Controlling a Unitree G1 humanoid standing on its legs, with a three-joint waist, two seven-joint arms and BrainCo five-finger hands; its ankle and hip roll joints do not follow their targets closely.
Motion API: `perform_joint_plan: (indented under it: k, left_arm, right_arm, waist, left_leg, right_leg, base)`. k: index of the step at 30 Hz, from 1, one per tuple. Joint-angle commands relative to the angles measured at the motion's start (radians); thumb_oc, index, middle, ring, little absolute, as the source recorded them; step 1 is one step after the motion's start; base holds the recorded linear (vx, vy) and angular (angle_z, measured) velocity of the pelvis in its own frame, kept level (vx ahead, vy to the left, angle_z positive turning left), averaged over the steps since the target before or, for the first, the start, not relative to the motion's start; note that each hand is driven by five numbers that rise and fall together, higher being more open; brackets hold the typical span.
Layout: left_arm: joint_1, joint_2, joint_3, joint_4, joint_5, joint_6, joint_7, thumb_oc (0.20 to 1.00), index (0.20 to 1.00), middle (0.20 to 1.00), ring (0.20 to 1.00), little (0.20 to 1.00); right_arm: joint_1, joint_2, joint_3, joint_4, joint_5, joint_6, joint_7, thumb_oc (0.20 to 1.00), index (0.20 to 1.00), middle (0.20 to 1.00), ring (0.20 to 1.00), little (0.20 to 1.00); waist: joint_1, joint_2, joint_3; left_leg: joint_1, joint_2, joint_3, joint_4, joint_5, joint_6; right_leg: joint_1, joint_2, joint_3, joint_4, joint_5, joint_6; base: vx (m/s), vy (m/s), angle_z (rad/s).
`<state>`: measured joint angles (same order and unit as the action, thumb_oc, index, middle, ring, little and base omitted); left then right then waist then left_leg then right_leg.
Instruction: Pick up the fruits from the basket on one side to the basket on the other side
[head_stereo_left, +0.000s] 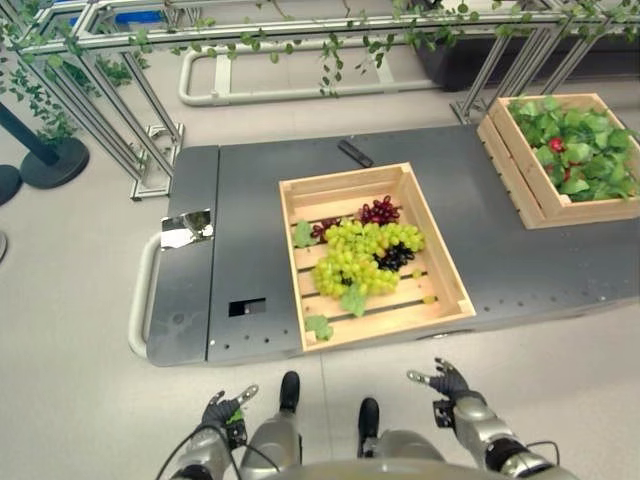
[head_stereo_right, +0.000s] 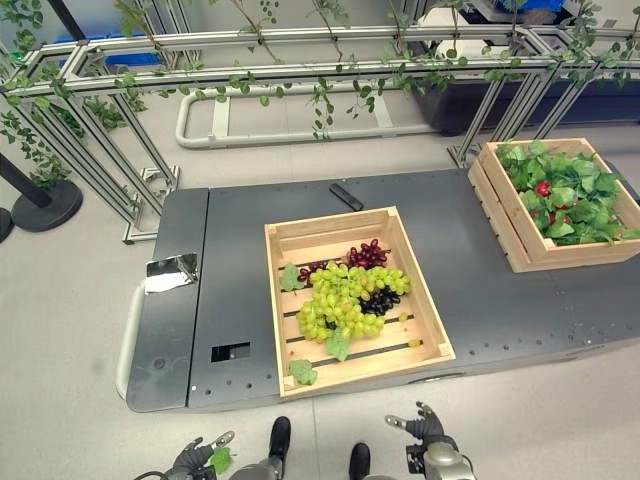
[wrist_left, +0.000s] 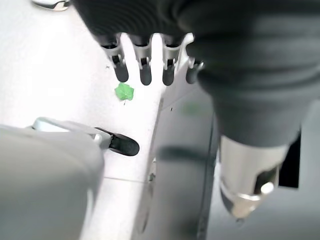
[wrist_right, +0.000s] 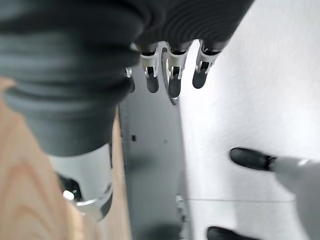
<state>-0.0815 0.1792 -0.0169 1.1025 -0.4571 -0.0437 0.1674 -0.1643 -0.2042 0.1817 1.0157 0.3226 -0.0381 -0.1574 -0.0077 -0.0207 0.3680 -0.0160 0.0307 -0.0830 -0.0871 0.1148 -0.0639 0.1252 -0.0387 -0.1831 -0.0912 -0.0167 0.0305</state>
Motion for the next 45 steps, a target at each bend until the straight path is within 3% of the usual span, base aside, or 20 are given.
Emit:
perform_joint_plan:
  k: [1, 6, 9, 15, 22, 28, 35, 45]
  left_arm:
    - [-0.069, 0.000, 0.003, -0.001, -0.052, -0.038, 0.003, 1.000, 1.000, 1.000, 1.000, 1.000]
    - [-0.075, 0.004, 0.019, -0.046, -0.079, -0.054, 0.016, 1.000, 1.000, 1.000, 1.000, 1.000]
    - [-0.059, 0.008, 0.014, -0.176, -0.063, -0.073, 0.042, 1.000, 1.000, 1.000, 1.000, 1.000]
    - [-0.018, 0.028, 0.025, -0.304, -0.031, -0.080, 0.073, 1.000, 1.000, 1.000, 1.000, 1.000]
    - [0.020, 0.054, 0.029, -0.443, 0.041, -0.059, 0.106, 1.000, 1.000, 1.000, 1.000, 1.000]
    - [0.030, 0.073, 0.024, -0.510, 0.080, -0.041, 0.114, 1.000, 1.000, 1.000, 1.000, 1.000]
    - [0.024, 0.101, -0.022, -0.586, 0.115, -0.017, 0.106, 1.000, 1.000, 1.000, 1.000, 1.000]
    - [0.018, 0.105, -0.056, -0.597, 0.122, -0.001, 0.119, 1.000, 1.000, 1.000, 1.000, 1.000]
  right_arm:
    - [-0.023, -0.005, -0.021, -0.141, 0.095, -0.054, 0.011, 1.000, 1.000, 1.000, 1.000, 1.000]
    - [-0.017, -0.028, -0.018, -0.320, 0.072, -0.079, 0.005, 1.000, 1.000, 1.000, 1.000, 1.000]
    - [-0.013, -0.079, -0.012, -0.554, -0.032, -0.092, -0.009, 1.000, 1.000, 1.000, 1.000, 1.000]
    - [0.004, -0.121, -0.065, -0.864, -0.086, -0.096, -0.024, 1.000, 1.000, 1.000, 1.000, 1.000]
    - [-0.013, -0.157, -0.094, -0.995, -0.169, -0.057, -0.041, 1.000, 1.000, 1.000, 1.000, 1.000]
    - [-0.103, -0.210, -0.080, -0.940, -0.270, 0.004, -0.061, 1.000, 1.000, 1.000, 1.000, 1.000]
    - [-0.402, -0.295, 0.071, -0.781, -0.408, 0.085, -0.067, 1.000, 1.000, 1.000, 1.000, 1.000]
    - [-0.629, -0.299, 0.224, -0.599, -0.396, 0.115, -0.031, 1.000, 1.000, 1.000, 1.000, 1.000]
  waist:
    - [0.015, -0.027, 0.020]
    - [0.014, -0.045, 0.022]
    - [0.017, -0.059, 0.030]
    - [0.025, -0.084, 0.031]
    - [0.047, -0.115, 0.036]
    - [0.072, -0.133, 0.042]
    - [0.134, -0.154, 0.065]
    - [0.185, -0.186, 0.085]
  left_leg:
    - [0.047, 0.060, 0.021, 0.028, -0.113, -0.050]
    - [0.037, 0.062, 0.027, 0.022, -0.108, -0.050]
    - [0.022, 0.063, 0.028, 0.020, -0.101, -0.047]
    - [0.005, 0.067, 0.029, 0.017, -0.096, -0.046]
    - [-0.007, 0.064, 0.027, 0.016, -0.094, -0.042]
    - [-0.016, 0.059, 0.018, 0.017, -0.095, -0.038]
    - [-0.049, 0.051, -0.002, 0.021, -0.084, -0.033]
    - [-0.068, 0.048, -0.027, 0.024, -0.078, -0.032]
  right_leg:
    - [-0.083, -0.107, -0.023, 0.012, -0.005, 0.132]
    - [-0.101, -0.110, -0.017, 0.011, 0.004, 0.138]
    - [-0.117, -0.111, -0.013, 0.011, 0.013, 0.143]
    - [-0.136, -0.114, -0.014, 0.009, 0.021, 0.148]
    - [-0.145, -0.118, -0.018, 0.010, 0.026, 0.152]
    - [-0.154, -0.123, -0.023, 0.011, 0.036, 0.155]
    - [-0.175, -0.127, -0.034, 0.012, 0.052, 0.157]
    - [-0.179, -0.129, -0.049, 0.019, 0.056, 0.158]
  base:
    - [0.00, 0.000, 0.00]
    - [-0.01, 0.010, -0.03]
    - [-0.02, 0.011, -0.05]
    - [-0.01, 0.014, -0.07]
    - [0.00, 0.000, -0.01]
    - [-0.01, -0.001, 0.02]
    - [-0.02, -0.006, 0.08]
    - [-0.01, -0.007, 0.09]
